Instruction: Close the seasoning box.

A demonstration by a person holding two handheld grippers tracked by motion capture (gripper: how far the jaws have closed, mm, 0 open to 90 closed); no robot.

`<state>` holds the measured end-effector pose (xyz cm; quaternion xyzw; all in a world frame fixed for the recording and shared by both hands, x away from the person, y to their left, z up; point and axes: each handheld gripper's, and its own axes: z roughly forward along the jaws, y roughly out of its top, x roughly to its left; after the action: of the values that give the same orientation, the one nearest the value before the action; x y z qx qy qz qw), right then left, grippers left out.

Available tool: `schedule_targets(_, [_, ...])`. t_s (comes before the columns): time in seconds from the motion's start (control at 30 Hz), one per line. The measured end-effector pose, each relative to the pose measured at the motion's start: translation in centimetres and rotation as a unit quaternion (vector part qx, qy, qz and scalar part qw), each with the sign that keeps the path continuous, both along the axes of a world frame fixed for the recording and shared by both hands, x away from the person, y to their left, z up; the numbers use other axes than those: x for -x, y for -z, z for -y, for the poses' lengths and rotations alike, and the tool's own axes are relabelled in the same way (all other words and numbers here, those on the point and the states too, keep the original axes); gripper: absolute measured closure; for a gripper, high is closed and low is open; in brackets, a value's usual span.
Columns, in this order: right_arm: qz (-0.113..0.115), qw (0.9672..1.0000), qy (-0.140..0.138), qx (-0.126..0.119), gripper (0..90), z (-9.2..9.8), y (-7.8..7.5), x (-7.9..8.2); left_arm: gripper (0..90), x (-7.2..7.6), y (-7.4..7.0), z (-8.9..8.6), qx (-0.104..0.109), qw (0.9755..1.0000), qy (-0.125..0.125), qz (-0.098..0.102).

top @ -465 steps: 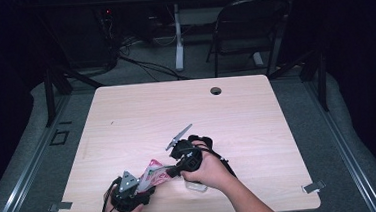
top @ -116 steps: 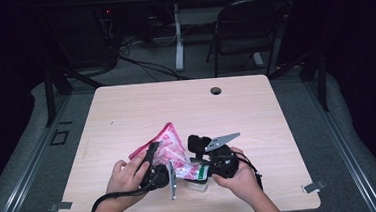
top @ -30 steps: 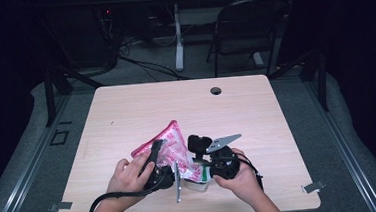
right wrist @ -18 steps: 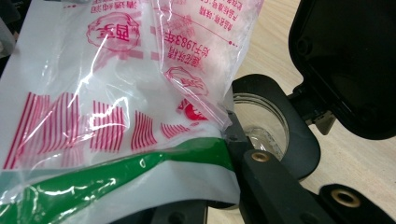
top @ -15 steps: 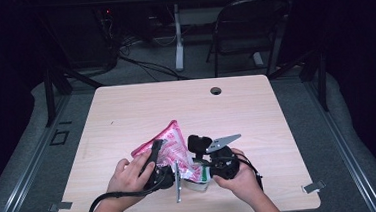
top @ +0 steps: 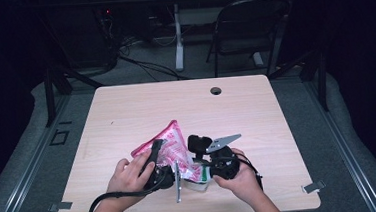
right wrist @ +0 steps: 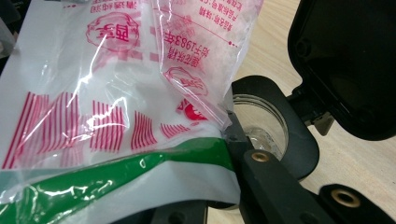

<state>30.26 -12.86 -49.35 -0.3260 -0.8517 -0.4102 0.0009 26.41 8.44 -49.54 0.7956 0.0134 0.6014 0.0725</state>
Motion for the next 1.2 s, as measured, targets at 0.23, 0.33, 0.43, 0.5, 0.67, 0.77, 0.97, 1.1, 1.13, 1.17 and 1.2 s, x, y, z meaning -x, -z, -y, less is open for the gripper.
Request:
schedule_targets(0.23, [0.0,1.0,0.002,-0.002,90.0,0.02,0.03,0.01,57.7,-0.01,-0.02,0.08,-0.001,1.0,0.001,0.003])
schedule_targets(0.33, [0.0,1.0,-0.001,0.001,90.0,0.03,0.02,-0.02,57.7,0.02,-0.06,0.07,-0.003,1.0,0.0,0.001])
schedule_targets(0.43, [0.0,1.0,-0.002,0.0,90.0,0.01,0.0,-0.01,57.7,0.04,-0.12,0.06,-0.004,1.0,-0.001,0.002])
schedule_targets(0.5, [0.0,1.0,0.0,-0.004,90.0,-0.02,0.02,0.01,57.7,0.01,-0.16,0.07,-0.003,1.0,0.0,0.004])
schedule_targets(0.67, [0.001,1.0,0.002,-0.006,90.0,0.07,-0.03,0.01,57.8,-0.03,-0.26,0.16,-0.004,1.0,0.0,0.003])
schedule_targets(0.77, [0.001,1.0,0.003,-0.006,90.0,0.11,-0.03,0.02,57.8,-0.04,-0.27,0.22,-0.004,1.0,0.0,0.003])
schedule_targets(0.97, [0.001,1.0,0.002,-0.005,90.0,0.12,-0.03,0.08,57.8,0.05,-0.34,0.28,-0.007,1.0,0.002,0.005])
schedule_targets(1.1, [0.001,1.0,-0.001,-0.004,90.0,0.1,-0.03,0.05,57.8,0.12,-0.41,0.34,-0.01,0.9999,0.002,0.009])
schedule_targets(1.13, [0.001,1.0,-0.001,-0.003,90.0,0.09,-0.04,0.05,57.8,0.12,-0.41,0.35,-0.01,0.9999,0.002,0.01])
schedule_targets(1.17, [0.001,1.0,-0.001,-0.003,90.0,0.09,-0.04,0.05,57.7,0.13,-0.43,0.36,-0.011,0.9999,0.002,0.01])
schedule_targets(1.2, [0.001,1.0,-0.001,-0.003,90.0,0.09,-0.04,0.05,57.8,0.13,-0.43,0.36,-0.011,0.9999,0.002,0.01])
